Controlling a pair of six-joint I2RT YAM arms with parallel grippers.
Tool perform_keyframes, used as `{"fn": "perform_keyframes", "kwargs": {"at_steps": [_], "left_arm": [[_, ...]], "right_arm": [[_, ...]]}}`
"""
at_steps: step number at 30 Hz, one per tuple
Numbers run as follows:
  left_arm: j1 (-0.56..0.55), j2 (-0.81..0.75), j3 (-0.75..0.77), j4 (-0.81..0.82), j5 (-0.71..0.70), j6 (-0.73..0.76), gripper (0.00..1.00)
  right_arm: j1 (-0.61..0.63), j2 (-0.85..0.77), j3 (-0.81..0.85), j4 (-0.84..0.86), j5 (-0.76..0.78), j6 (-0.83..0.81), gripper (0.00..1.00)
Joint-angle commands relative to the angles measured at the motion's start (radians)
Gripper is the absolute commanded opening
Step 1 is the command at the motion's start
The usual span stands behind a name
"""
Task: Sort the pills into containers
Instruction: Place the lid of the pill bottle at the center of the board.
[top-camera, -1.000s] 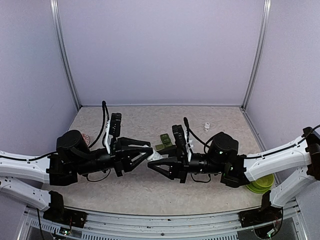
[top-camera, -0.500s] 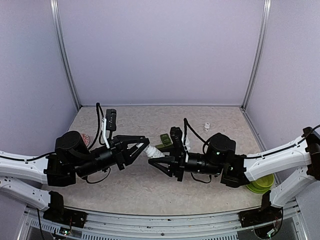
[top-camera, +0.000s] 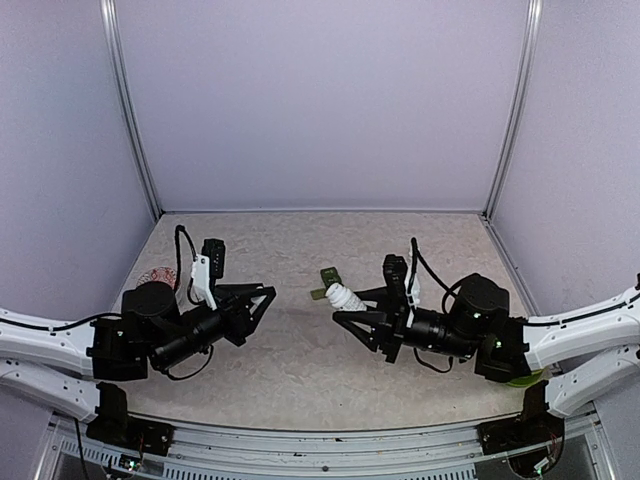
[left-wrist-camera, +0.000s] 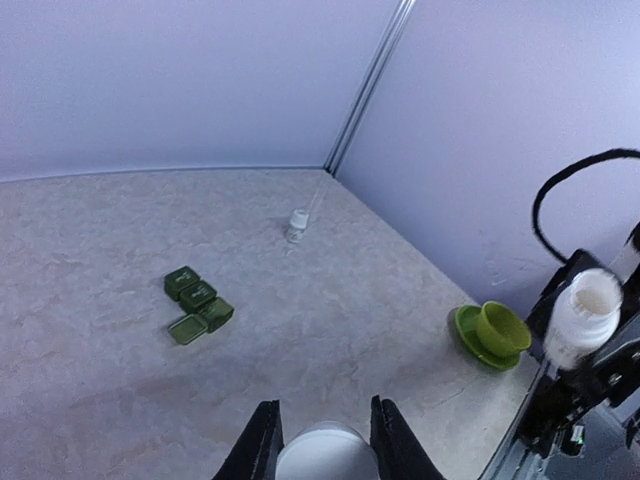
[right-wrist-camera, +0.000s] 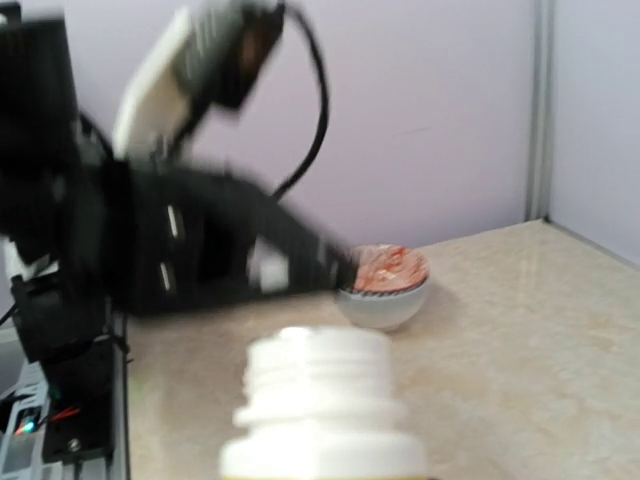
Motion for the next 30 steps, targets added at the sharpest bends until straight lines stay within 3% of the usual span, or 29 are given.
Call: {"fn": "perform_keyframes", "kwargs": {"at_steps": [1, 13, 30], "left_arm": [[0.014, 0.038, -0.072, -0.031, -0.095, 0.012, 0.25], [0.091, 0.249, -0.201, 0.120, -0.105, -0.016, 0.25], [0.122, 0.699, -0.120, 0.371, -0.074, 0.009, 0.23]], "right_arm": [[0.001, -0.083, -0.040, -0.031, 0.073, -0.021, 0.11], [0.001, -0.187, -0.100, -0.050, 0.114, -0.023, 0.12], [-0.002, -0.196, -0.128, -0.039, 0.138, -0.014, 0.12]]}}
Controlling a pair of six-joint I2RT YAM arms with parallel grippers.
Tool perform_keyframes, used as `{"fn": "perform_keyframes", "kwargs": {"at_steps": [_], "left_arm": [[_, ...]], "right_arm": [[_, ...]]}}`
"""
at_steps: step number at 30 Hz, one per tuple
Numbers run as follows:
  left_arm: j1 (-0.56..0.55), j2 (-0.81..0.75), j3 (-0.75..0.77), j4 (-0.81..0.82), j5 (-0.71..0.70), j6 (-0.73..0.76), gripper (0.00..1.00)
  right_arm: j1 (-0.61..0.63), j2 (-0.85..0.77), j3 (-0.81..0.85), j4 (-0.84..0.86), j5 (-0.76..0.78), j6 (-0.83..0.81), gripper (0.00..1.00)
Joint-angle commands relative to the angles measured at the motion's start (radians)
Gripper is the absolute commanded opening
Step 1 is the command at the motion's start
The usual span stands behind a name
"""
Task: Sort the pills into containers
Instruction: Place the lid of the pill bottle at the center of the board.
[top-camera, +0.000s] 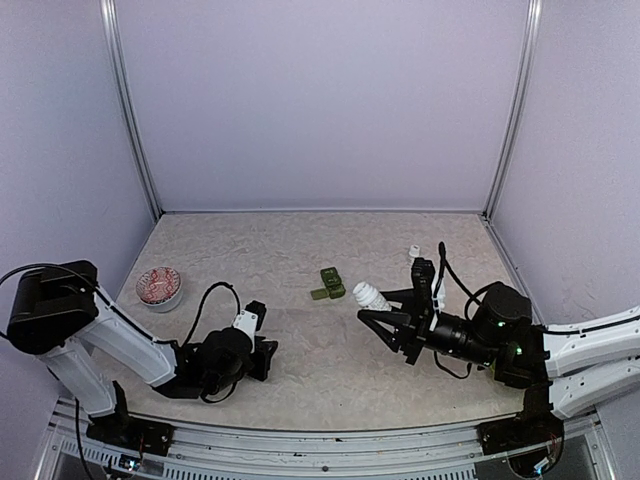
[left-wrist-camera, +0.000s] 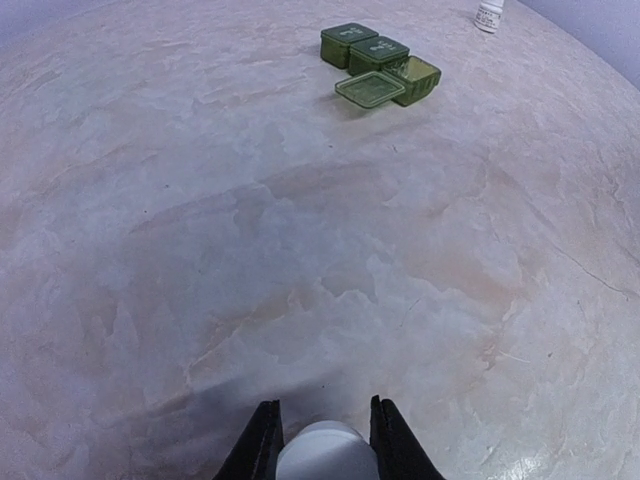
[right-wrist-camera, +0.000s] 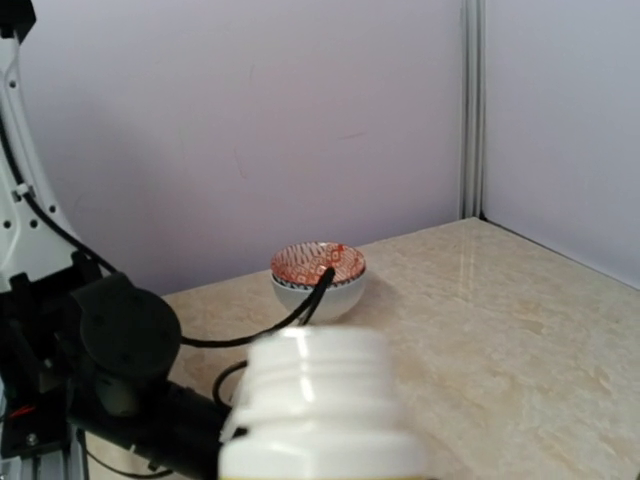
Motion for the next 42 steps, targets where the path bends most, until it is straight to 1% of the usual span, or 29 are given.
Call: {"fn": "perform_keyframes", "kwargs": {"at_steps": [1, 4, 12, 16, 18, 24, 28, 37, 42], "left_arm": [[0.011, 0.074, 0.034, 0.114, 0.018, 0.009, 0.23], [0.015, 0.114, 0.048, 0.122, 0.031, 0.002, 0.23], [0.015, 0.147, 0.042, 0.150, 0.041, -0.014, 0.38], [0.017, 0.132, 0.035, 0.151, 0.042, -0.018, 0.49], [0.016, 0.107, 0.033, 0.134, 0.040, -0.023, 0.56], [0.017, -0.067, 0.028, 0.048, 0.022, -0.024, 0.85], [0.018, -0.211, 0.034, -0.038, 0.021, -0.010, 0.98], [0.015, -0.523, 0.052, -0.274, 0.057, 0.001, 0.99], [0.015, -0.589, 0.080, -0.366, 0.077, 0.035, 0.99]], "right_arm": [[-0.002, -0.019, -0.018, 0.012, 0.032, 0.002, 0.12], [-0.005, -0.015, -0.021, 0.012, 0.037, 0.001, 0.12], [-0.025, -0.006, -0.036, 0.032, 0.039, -0.001, 0.12], [-0.053, 0.002, -0.043, 0.043, 0.026, 0.007, 0.12], [-0.071, 0.006, -0.048, 0.050, 0.018, 0.015, 0.12], [-0.133, 0.037, -0.060, 0.077, -0.032, 0.030, 0.12], [-0.166, 0.075, -0.067, 0.112, -0.047, 0.036, 0.11], [-0.230, 0.191, -0.063, 0.188, -0.060, 0.039, 0.12], [-0.263, 0.282, -0.043, 0.238, -0.076, 0.045, 0.12]]}}
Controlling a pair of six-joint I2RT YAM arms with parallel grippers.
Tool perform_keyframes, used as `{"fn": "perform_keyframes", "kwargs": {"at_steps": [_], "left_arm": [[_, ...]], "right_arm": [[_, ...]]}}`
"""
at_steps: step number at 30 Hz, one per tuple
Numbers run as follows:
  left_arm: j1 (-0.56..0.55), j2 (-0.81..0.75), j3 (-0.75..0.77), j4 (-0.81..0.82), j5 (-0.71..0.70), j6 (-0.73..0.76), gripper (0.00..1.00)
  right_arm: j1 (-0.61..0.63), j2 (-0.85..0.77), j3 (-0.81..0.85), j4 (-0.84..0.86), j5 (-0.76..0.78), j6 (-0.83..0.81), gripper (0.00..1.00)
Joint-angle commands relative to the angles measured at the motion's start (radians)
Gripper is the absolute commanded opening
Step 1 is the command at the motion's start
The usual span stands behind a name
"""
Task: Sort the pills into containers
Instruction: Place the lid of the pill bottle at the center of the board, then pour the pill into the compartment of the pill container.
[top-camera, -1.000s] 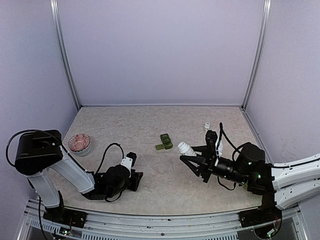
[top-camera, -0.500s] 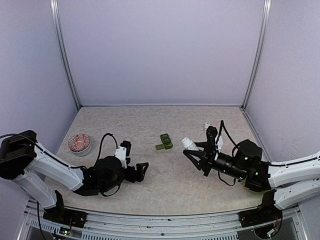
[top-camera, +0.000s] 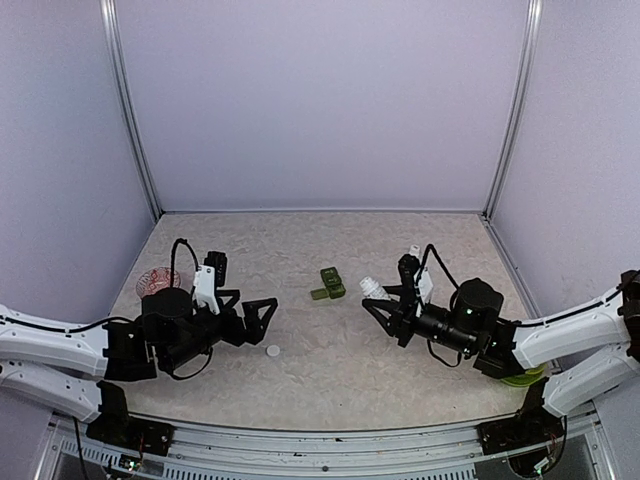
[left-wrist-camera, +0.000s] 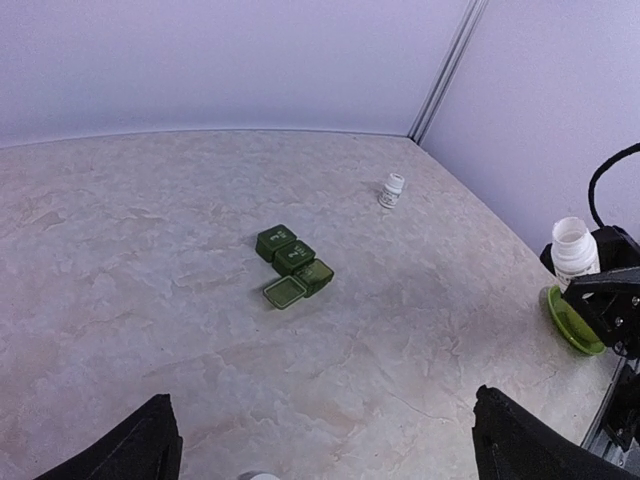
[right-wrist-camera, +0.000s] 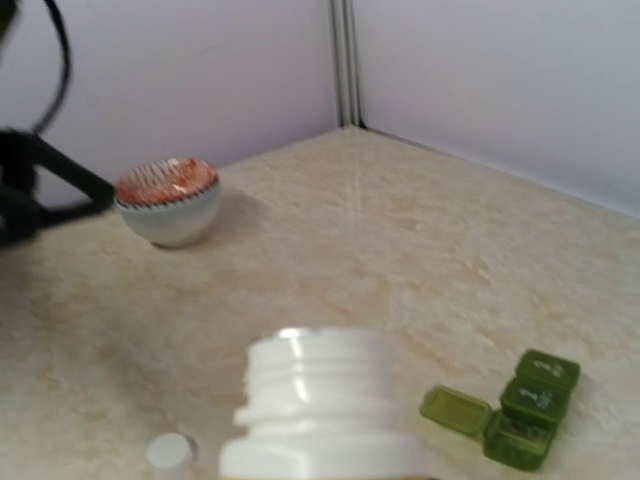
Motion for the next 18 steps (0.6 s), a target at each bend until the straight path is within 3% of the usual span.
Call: {"fn": "perform_keyframes", "kwargs": {"at_steps": [1, 9, 18], "left_arm": [[0.003, -0.035, 0.040, -0.124, 0.029, 0.050, 0.99], [0.006, 0.012, -0.014, 0.000, 0.043, 0.214, 0.99], [0.052, 0.043, -0.114, 0.199, 0.179, 0.290, 0.99]], "right_arm": [[-0.031, 0.073, 0.021, 0.080, -0.021, 0.010, 0.12], [-0.066, 0.202, 0.085, 0.125, -0.041, 0.007, 0.12], [-0.104, 0.286, 0.121, 0.147, -0.030, 0.017, 0.12]]}}
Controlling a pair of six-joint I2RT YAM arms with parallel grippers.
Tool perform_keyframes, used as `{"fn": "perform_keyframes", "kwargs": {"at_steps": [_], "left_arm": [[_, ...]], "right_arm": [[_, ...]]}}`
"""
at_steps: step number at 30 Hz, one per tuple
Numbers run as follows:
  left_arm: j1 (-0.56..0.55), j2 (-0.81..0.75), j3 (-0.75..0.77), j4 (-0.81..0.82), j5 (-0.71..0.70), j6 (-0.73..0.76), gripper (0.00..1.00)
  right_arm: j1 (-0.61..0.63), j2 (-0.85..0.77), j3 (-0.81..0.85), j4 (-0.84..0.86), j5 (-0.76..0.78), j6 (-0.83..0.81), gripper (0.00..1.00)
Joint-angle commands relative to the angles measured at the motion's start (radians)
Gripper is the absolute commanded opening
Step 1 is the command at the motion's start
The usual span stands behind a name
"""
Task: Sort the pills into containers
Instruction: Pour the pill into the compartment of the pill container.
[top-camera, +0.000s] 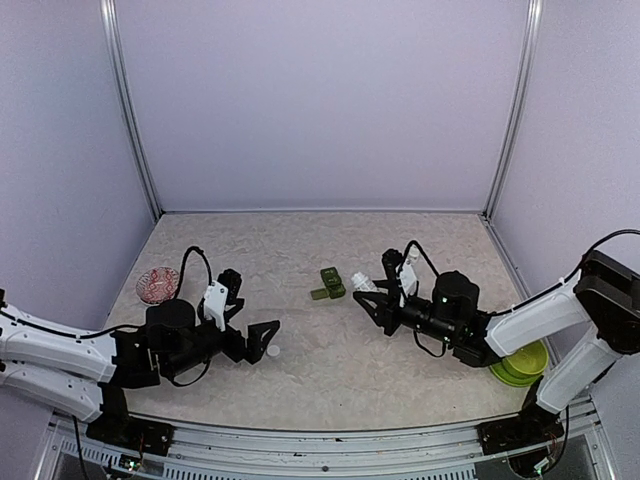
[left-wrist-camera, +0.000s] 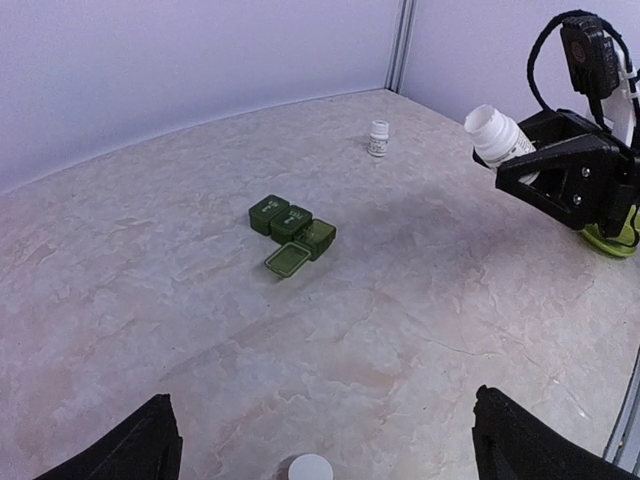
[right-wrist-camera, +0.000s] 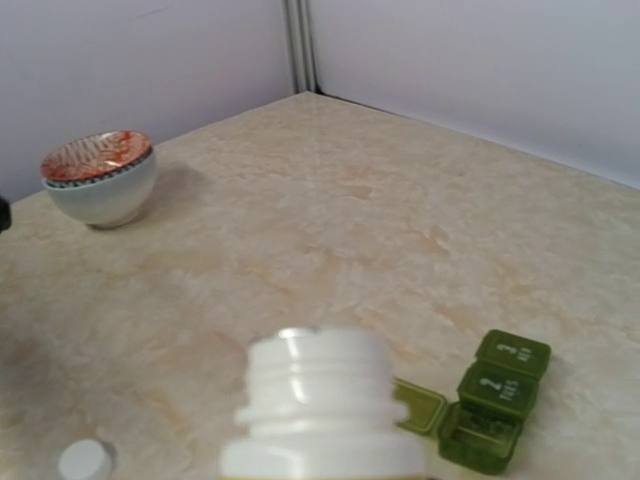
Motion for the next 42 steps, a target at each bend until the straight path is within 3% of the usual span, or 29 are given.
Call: {"fn": "perform_keyframes", "kwargs": {"at_steps": [1, 5, 15, 42], "left_arm": [[0.044, 0.018, -0.051, 0.149, 0.096, 0.042, 0.99], [0.078, 0.013, -0.089, 0.201, 0.177, 0.005, 0.99], [0.086, -0.032, -0.125, 0.220, 0.135, 0.003, 0.99], [0.109, -0.015, -0.131, 0.234, 0.130, -0.008, 0.99]], "right_arm": [[-0.019, 0.041, 0.039, 0.035, 0.003, 0.013, 0.12], [-0.035, 0.089, 0.067, 0.023, -0.001, 0.022, 0.12], [-0.098, 0.209, 0.127, 0.017, -0.046, 0.049, 0.12], [-0.139, 0.418, 0.336, -0.202, -0.045, 0.016, 0.13]]}}
